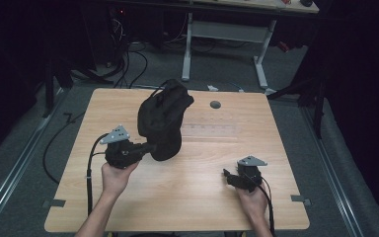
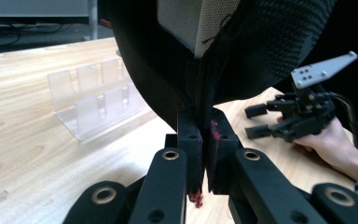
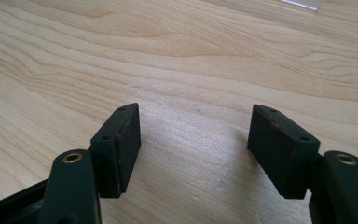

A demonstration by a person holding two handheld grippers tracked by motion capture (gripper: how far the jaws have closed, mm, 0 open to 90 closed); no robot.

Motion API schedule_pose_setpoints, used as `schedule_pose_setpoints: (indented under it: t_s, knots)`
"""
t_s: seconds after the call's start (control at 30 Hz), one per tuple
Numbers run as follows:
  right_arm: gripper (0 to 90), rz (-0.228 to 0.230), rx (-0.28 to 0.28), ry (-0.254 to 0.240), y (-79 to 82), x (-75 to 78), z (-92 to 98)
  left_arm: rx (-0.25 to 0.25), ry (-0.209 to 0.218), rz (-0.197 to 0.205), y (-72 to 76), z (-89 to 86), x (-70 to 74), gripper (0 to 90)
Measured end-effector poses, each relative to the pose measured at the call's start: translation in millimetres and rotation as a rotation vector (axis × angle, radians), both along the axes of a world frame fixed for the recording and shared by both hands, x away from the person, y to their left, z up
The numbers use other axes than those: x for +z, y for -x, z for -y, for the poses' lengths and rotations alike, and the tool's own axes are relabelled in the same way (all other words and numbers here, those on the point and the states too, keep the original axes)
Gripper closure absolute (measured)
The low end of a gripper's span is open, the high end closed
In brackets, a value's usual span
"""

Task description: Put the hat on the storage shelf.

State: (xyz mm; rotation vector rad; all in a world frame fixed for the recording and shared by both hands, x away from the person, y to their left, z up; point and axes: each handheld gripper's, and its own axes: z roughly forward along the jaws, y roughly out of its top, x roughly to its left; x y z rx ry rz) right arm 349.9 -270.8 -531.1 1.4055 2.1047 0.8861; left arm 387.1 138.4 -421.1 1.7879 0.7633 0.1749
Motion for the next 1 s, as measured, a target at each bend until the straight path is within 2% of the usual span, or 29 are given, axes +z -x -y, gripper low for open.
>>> schedule_pose_setpoints:
  t_s: [0.13, 0.37, 0.6, 0.73, 0.83, 1.0]
  knots:
    - [34.5, 0.001, 0.0, 0.0, -0.1, -0.1, 0.1, 0.019, 0.016, -0.002, -7.9, -1.9, 2.5, 86.4]
    - [34.4, 0.0, 0.002, 0.002, 0.0, -0.1, 0.2, 0.062, 0.028, 0.025, -21.2, -2.3, 11.7, 86.4]
    - [33.8, 0.0, 0.007, 0.002, 0.1, 0.0, 0.0, 0.131, 0.032, 0.026, -38.7, -3.2, 16.1, 86.4]
    - [33.4, 0.0, 0.006, 0.002, 0.1, -0.1, 0.0, 0.161, 0.007, 0.031, -47.5, -0.5, 19.1, 86.4]
    - [33.4, 0.0, 0.006, 0.003, 0.1, -0.1, 0.1, 0.169, 0.01, 0.031, -51.4, 0.8, 19.2, 86.3]
    - [33.3, -0.001, 0.004, 0.002, 0.2, -0.1, 0.0, 0.187, -0.034, 0.039, -62.5, 8.3, 18.0, 86.3]
